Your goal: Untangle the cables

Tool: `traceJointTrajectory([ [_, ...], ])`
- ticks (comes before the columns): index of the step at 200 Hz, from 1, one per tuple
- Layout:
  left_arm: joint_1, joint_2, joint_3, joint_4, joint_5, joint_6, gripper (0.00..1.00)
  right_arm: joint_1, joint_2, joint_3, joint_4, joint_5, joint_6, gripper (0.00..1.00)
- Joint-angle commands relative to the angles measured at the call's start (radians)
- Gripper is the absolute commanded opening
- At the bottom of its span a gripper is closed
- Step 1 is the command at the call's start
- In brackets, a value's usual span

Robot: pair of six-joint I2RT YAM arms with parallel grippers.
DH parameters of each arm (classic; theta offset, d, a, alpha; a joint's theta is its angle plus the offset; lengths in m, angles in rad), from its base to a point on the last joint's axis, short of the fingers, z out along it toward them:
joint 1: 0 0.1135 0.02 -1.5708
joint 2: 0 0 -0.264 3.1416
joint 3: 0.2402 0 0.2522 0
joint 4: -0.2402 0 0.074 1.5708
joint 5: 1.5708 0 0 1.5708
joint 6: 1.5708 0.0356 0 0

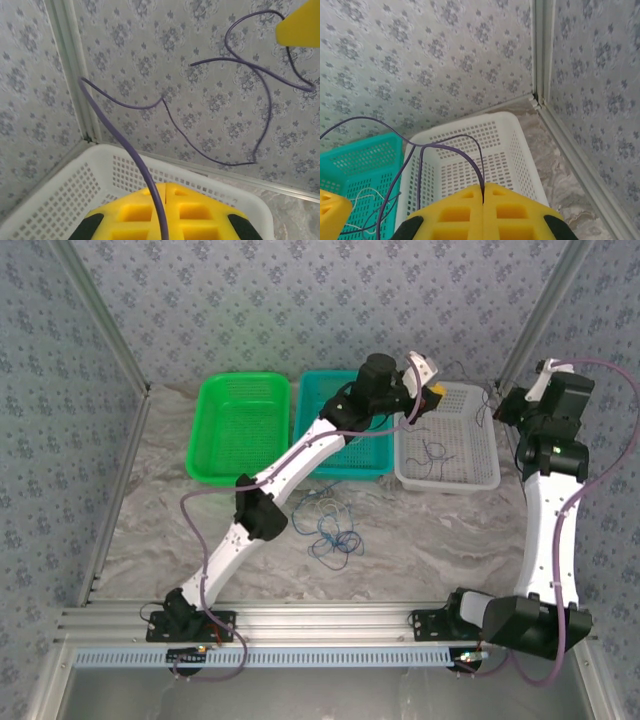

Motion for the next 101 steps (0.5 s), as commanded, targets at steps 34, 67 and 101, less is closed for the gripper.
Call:
traceJointTrajectory([
  [34, 0.019, 0.086, 0.023, -0.065, 0.078, -0.099, 0.11, -0.006, 0.147, -0.068, 0.045, -0.058, 0.051, 0.0],
  [67, 0.019, 0.076, 0.017, -0.128, 0.046, -0.086, 0.48, -0.002, 0.226, -0.02, -0.002, -0.063, 0.056, 0.09],
  [101, 0.018, 0.029, 0.017, -0.248, -0.032, -0.046, 0.99, 0.02, 0.244, 0.024, -0.054, -0.036, 0.039, 0.59],
])
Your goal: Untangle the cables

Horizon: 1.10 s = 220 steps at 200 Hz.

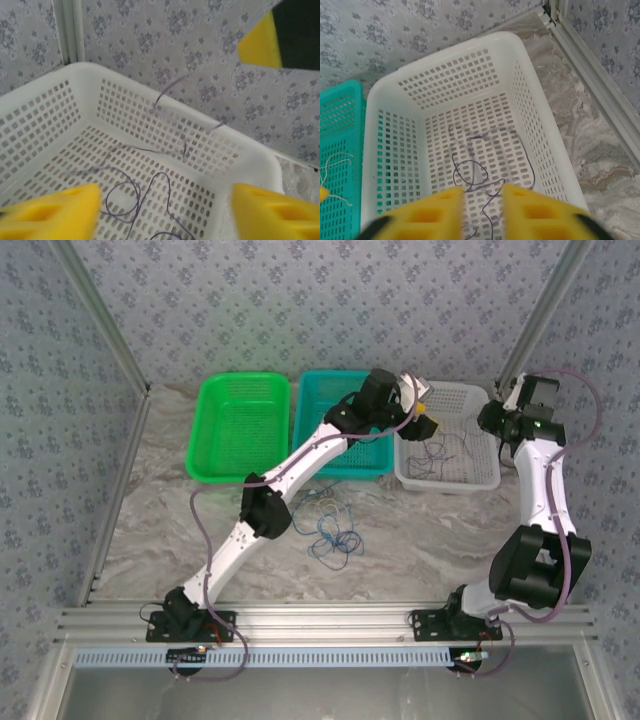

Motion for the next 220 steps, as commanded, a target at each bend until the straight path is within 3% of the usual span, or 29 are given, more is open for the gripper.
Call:
traceJointTrajectory([
  [1, -0.004, -0.065, 0.017, -0.12, -0.069, 0.035, 0.99, 0.018, -0.003, 0.061, -0.047, 0.007, -0.006, 0.59],
  [21, -0.005, -0.108, 0.017, -0.199, -0.118, 0.052, 0.99, 0.049, -0.021, 0.074, -0.053, -0.007, -0.029, 0.77],
  [34, -0.004, -0.139, 0.017, -0.241, -0.146, 0.056, 0.99, 0.074, -0.02, 0.106, -0.075, 0.013, -0.047, 0.81],
  [64, -0.004, -0.215, 0.014, -0.349, -0.199, 0.068, 0.99, 0.155, -0.044, 0.15, -0.16, -0.008, -0.059, 0.81],
  [98, -0.003, -0.339, -0.077, -0.435, -0.217, 0.104, 0.99, 0.316, -0.129, 0.055, -0.182, 0.01, -0.072, 0.78],
  [115, -0.003, -0.476, -0.319, -0.339, -0.246, 0.111, 0.99, 0.365, -0.208, -0.067, -0.122, 0.002, -0.028, 0.77],
  [144, 0.006, -0.827, -0.995, 0.128, -0.37, 0.096, 0.99, 0.437, -0.305, -0.195, -0.089, -0.008, 0.014, 0.75],
  [161, 0.029, -0.992, -1.283, 0.329, -0.398, 0.059, 0.99, 0.531, -0.341, -0.247, -0.099, -0.006, 0.007, 0.74],
  [189, 0.063, -1.166, -1.546, 0.379, -0.472, -0.01, 0.99, 0.678, -0.372, -0.353, -0.058, 0.045, 0.034, 0.72],
  [220, 0.08, -1.338, -1.799, 0.422, -0.56, -0.06, 0.99, 0.755, -0.36, -0.488, 0.057, 0.024, 0.093, 0.7],
])
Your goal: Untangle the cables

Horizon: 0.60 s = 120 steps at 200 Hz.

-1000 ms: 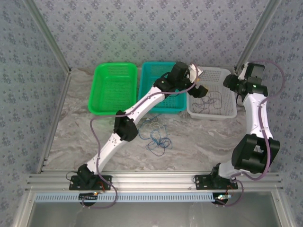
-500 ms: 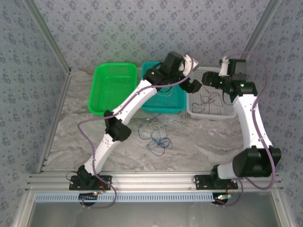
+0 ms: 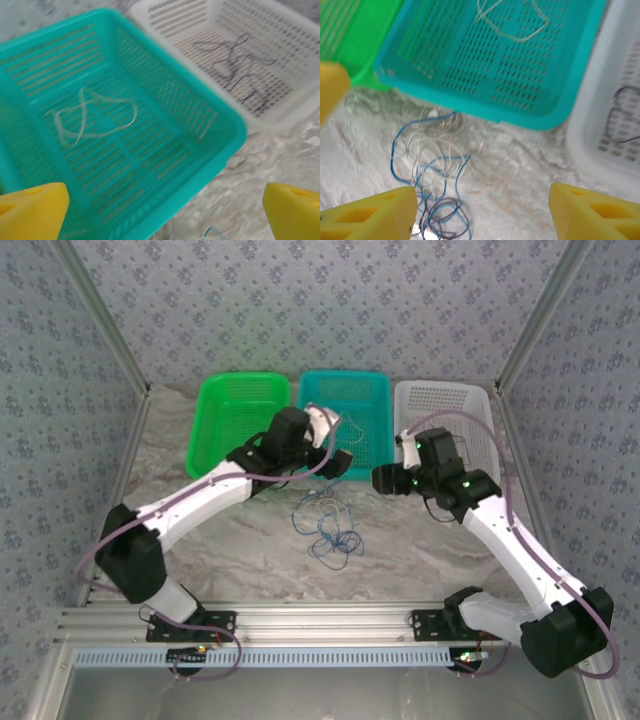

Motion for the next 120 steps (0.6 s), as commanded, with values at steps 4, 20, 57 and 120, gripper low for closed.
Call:
traceJointTrajectory([
  [4, 0.015, -0.159, -0.175, 0.131, -0.1, -0.086, 0.99, 0.052, 0.007, -0.109, 0.114, -0.008, 0.073, 0.7],
  [20, 0.035, -0.23, -0.269, 0.133, -0.108, -0.13, 0.99, 0.108, 0.054, -0.152, 0.166, -0.01, 0.089, 0.69],
  [57, 0.049, -0.332, -0.417, 0.136, -0.125, -0.194, 1.0, 0.198, 0.179, -0.211, 0.259, 0.026, 0.117, 0.68],
  [120, 0.051, -0.394, -0.533, 0.178, -0.136, -0.244, 1.0, 0.223, 0.329, -0.226, 0.379, 0.075, 0.14, 0.59],
])
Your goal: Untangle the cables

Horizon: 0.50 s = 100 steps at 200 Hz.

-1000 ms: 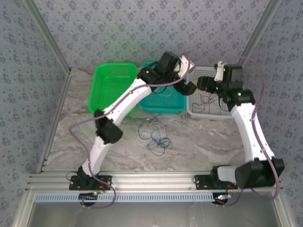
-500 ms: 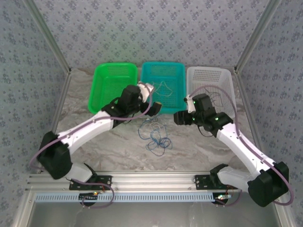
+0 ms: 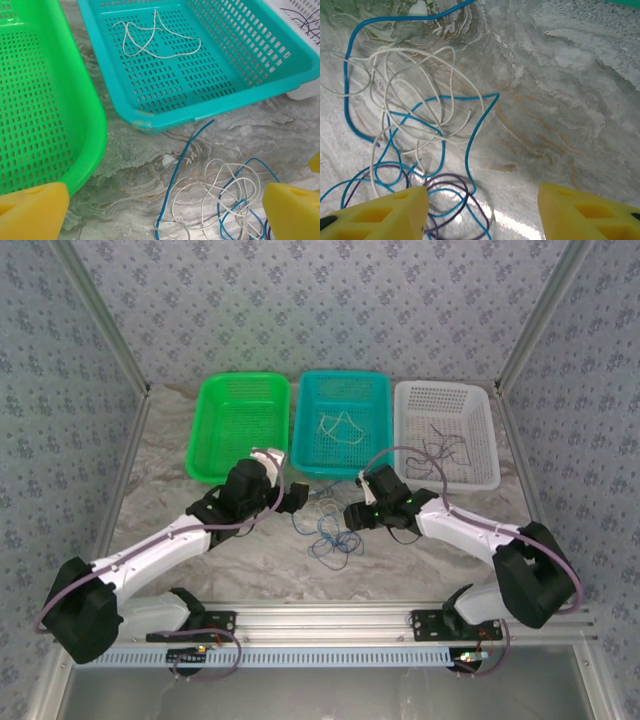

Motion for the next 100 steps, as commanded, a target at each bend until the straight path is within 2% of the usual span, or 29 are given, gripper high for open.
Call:
traceJointTrajectory([
  [1, 0.004, -0.04, -0.021, 0.054, -0.017, -0.033, 0.99, 0.014, 0.042, -0.005, 0.084, 0.033, 0.027, 0.59],
  [26, 0.005, -0.061, -0.046, 0.053, -0.027, -0.035, 0.99, 0.034, 0.118, 0.011, 0.109, 0.038, 0.028, 0.56],
  [48, 0.005, -0.082, -0.065, 0.059, -0.029, -0.037, 1.0, 0.043, 0.174, 0.036, 0.123, 0.047, 0.028, 0.47],
  [59, 0.005, -0.092, -0.07, 0.057, -0.032, -0.035, 0.99, 0.047, 0.195, 0.049, 0.123, 0.056, 0.029, 0.4],
  [74, 0.005, -0.102, -0.073, 0.05, -0.035, -0.033, 0.99, 0.053, 0.195, 0.051, 0.124, 0.088, 0.037, 0.25],
  [84, 0.005, -0.112, -0.076, 0.045, -0.037, -0.03, 0.99, 0.066, 0.163, 0.038, 0.126, 0.125, 0.038, 0.15],
  [100, 0.006, -0.119, -0.081, 0.042, -0.035, -0.03, 0.99, 0.095, 0.095, 0.022, 0.098, 0.204, 0.033, 0.05],
])
